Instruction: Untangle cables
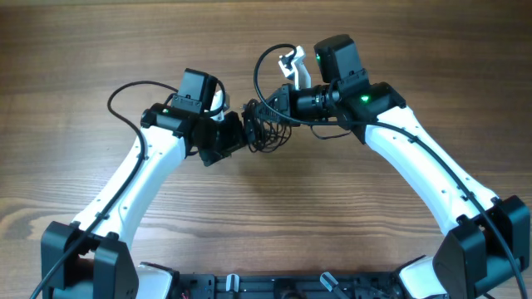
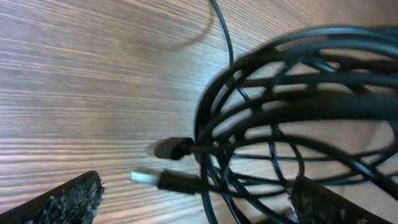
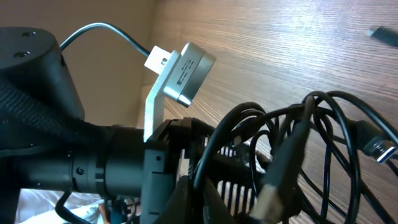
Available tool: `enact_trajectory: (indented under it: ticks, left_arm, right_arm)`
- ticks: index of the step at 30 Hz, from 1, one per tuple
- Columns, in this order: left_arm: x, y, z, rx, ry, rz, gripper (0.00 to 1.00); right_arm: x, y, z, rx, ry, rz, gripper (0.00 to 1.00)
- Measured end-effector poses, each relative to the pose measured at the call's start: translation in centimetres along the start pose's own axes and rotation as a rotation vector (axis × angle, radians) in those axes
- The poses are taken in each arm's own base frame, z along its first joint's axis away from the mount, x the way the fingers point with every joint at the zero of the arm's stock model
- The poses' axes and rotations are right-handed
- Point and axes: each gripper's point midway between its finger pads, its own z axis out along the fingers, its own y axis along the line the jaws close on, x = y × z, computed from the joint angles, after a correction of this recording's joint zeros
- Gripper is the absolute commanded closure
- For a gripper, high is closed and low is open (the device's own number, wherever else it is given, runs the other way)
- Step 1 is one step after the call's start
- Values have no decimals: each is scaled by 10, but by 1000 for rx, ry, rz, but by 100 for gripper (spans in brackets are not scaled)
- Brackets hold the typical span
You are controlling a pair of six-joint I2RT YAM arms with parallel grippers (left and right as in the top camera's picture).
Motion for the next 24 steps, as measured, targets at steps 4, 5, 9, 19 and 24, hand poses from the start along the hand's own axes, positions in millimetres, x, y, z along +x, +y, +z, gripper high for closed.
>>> enact_trajectory:
  ticks: [4, 5, 9, 19, 24]
  left_arm:
    - [-6, 17, -1, -94, -44, -8, 0]
    - [-7, 22, -1, -119, -53, -11, 0]
    - [-12, 34, 6, -178, -61, -23, 0]
    - [-27, 60, 1, -206, -75, -123, 0]
    - [-28, 62, 1, -216, -79, -125, 0]
  right_arm:
    - [-4, 6, 0, -26, -12, 0, 95]
    - [-7, 8, 0, -33, -22, -2, 95]
    - [-13, 7, -12, 25, -84, 21, 95]
    - [-39, 38, -118, 280, -535, -76, 95]
    - [-54, 51, -151, 289, -709, -39, 95]
